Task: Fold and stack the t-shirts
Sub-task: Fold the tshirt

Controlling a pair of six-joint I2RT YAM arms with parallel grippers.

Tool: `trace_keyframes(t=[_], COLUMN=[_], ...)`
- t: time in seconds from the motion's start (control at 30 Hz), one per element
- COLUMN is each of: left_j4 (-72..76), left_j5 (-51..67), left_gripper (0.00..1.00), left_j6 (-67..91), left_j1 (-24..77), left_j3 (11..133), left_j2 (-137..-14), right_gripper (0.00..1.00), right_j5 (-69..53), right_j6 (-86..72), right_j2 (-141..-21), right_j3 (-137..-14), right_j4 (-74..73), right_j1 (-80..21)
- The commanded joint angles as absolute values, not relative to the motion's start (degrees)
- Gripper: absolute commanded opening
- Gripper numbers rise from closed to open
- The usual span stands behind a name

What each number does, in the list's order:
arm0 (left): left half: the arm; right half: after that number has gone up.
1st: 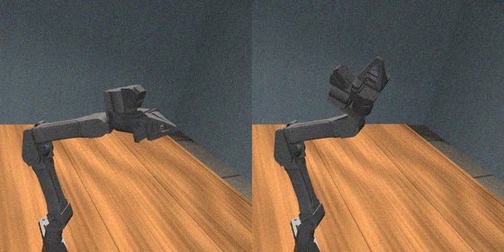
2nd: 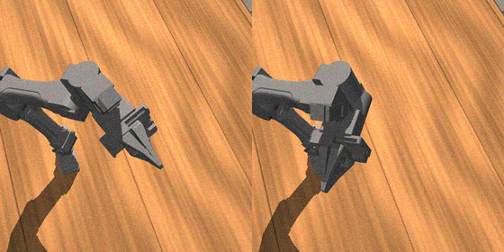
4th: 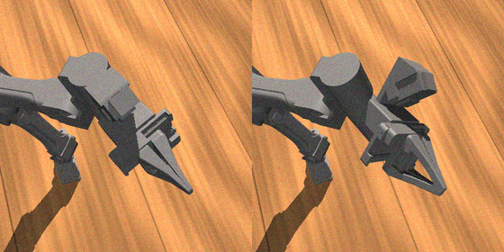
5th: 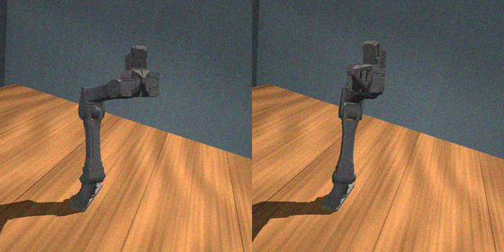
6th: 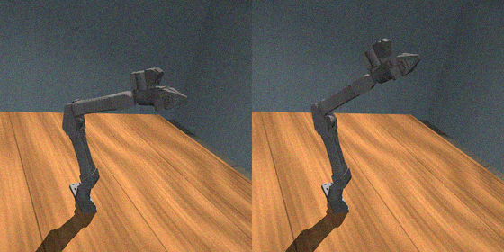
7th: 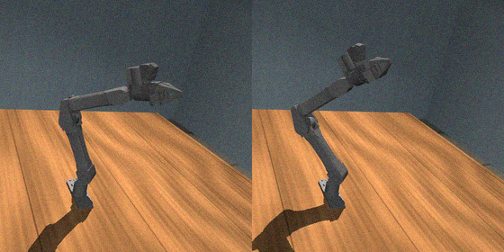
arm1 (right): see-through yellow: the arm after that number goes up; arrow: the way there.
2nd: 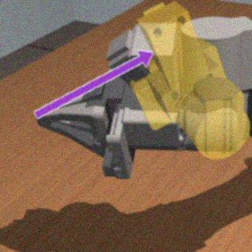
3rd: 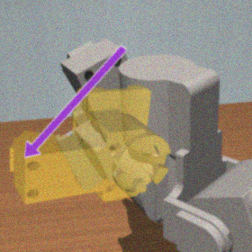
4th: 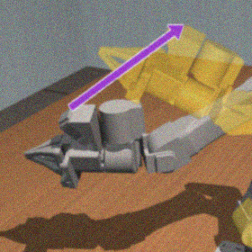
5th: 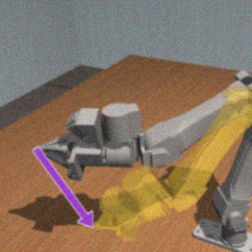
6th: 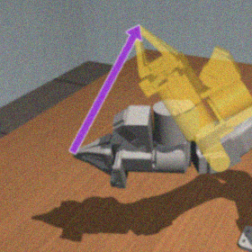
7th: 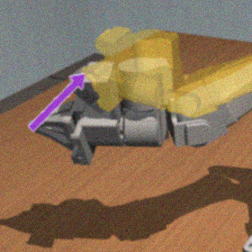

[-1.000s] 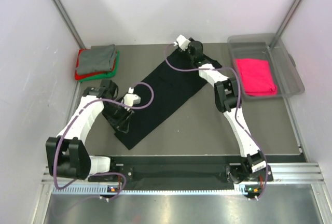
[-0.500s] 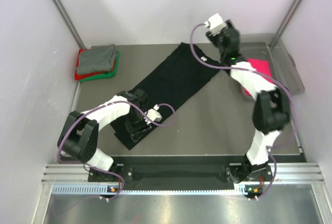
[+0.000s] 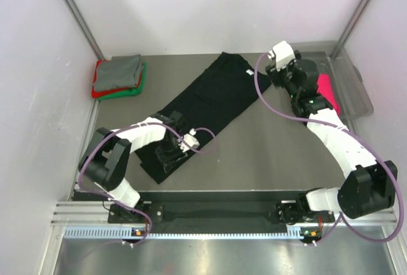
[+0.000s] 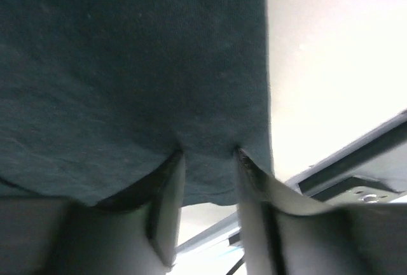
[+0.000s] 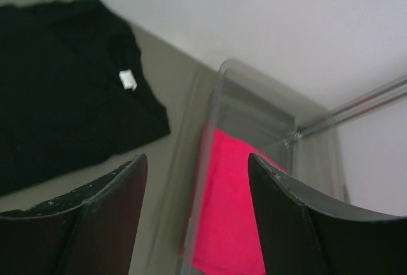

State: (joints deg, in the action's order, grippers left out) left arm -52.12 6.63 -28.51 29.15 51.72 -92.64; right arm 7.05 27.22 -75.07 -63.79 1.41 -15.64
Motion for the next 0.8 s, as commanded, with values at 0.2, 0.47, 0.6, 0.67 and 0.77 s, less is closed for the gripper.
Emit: trace_keyframes(t=[0.2,0.47,0.6,0.67,0.77], left_j4=[-49.48,-53.96,-56.51,-58.09,-58.97], left_j5=[5.62,12.89,17.21,19.41,22.06], left_gripper=[0.0,0.0,0.0,0.0,0.0], left_j6=[-26.89,-28.3,-29.7,-30.32,-31.2], left_j1=[34.19,38.84,41.74,43.32,45.79], left_j3=[51.86,52.91,54.14,54.58,55.54], left_j2=[-100.72,-99.32,-99.14,-99.4,-99.84], right_gripper=[0.62,0.57,0.57,0.57,0.58], right_j5=[4.66,0.54,1.05,1.41,1.76], right_j6=[24.17,21.1,19.6,19.51,18.55], right_j2=[-88.22,-110.11,-118.81,-123.56,-128.14], right_j3=[-67.49,-86.29,-96.84,-103.34,-109.24], right_j4=[1.41,-6.84,-11.24,-15.0,-18.36], right_j1=[-14.85,-13.45,-12.04,-11.78,-11.69])
